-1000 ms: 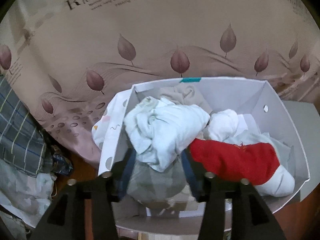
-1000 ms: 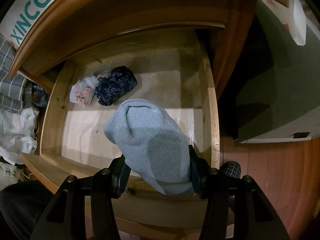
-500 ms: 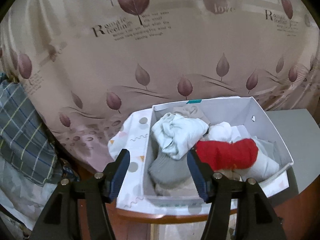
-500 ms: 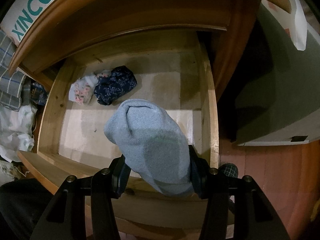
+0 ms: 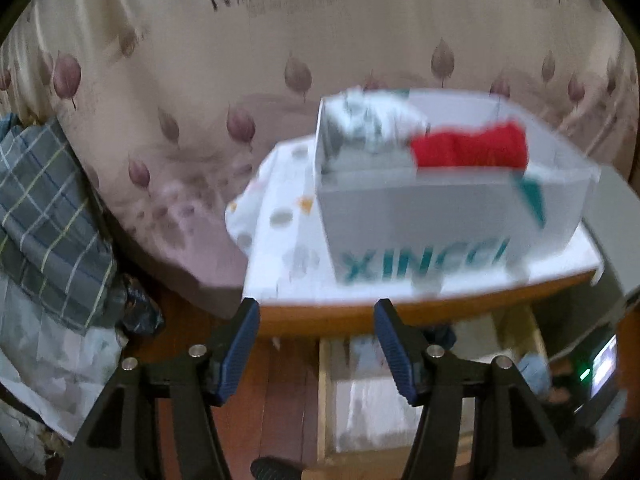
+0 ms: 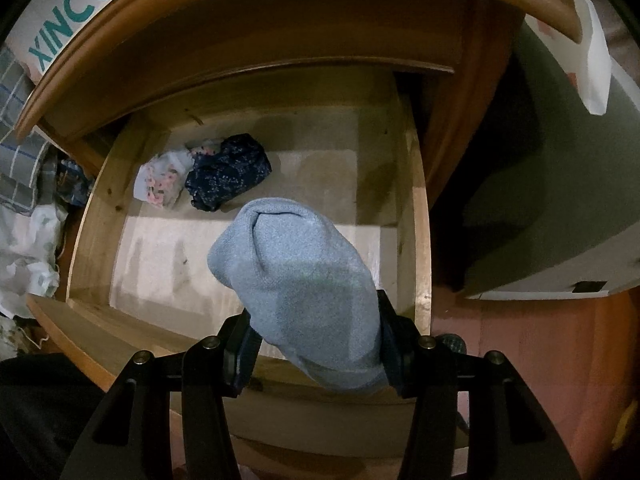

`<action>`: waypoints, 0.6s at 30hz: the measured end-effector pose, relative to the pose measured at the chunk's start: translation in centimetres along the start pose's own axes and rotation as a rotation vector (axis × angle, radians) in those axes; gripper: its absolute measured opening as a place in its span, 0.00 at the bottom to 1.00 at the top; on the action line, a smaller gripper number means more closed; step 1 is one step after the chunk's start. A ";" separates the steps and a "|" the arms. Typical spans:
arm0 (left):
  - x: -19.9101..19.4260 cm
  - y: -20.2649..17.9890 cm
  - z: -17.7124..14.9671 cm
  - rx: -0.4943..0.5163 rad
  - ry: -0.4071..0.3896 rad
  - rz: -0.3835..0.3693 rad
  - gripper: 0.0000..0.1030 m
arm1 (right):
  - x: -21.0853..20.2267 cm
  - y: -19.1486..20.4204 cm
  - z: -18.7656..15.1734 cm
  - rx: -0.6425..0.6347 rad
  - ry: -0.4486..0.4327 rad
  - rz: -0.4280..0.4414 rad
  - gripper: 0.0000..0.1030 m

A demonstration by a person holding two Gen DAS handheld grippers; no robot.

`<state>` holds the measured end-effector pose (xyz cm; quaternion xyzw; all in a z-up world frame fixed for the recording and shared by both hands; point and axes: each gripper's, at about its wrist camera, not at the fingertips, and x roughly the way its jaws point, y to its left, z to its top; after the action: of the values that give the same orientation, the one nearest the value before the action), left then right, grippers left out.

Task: Take underwear out of drawer
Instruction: 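Withdraw the empty left gripper from the box back over the drawer, then carry the light blue sock toward the white box with the right gripper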

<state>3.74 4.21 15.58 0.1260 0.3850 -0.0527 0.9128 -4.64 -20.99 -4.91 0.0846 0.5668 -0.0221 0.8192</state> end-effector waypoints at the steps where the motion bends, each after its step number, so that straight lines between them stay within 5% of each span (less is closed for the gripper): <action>1: 0.7 -0.1 -1.1 0.006 0.010 0.009 0.59 | 0.0 0.0 0.0 -0.001 -0.001 -0.001 0.47; 10: 5.5 -1.2 -7.8 0.014 0.086 0.019 0.59 | -0.3 0.2 -0.1 -0.013 -0.019 -0.011 0.47; 18: 8.1 -0.3 -10.3 -0.019 0.111 0.030 0.59 | -1.4 0.8 0.7 -0.039 -0.068 0.029 0.47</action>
<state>2.21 6.70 2.83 0.1259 0.4335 -0.0283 0.8918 -4.39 -20.41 -3.22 0.0763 0.5376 -0.0020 0.8398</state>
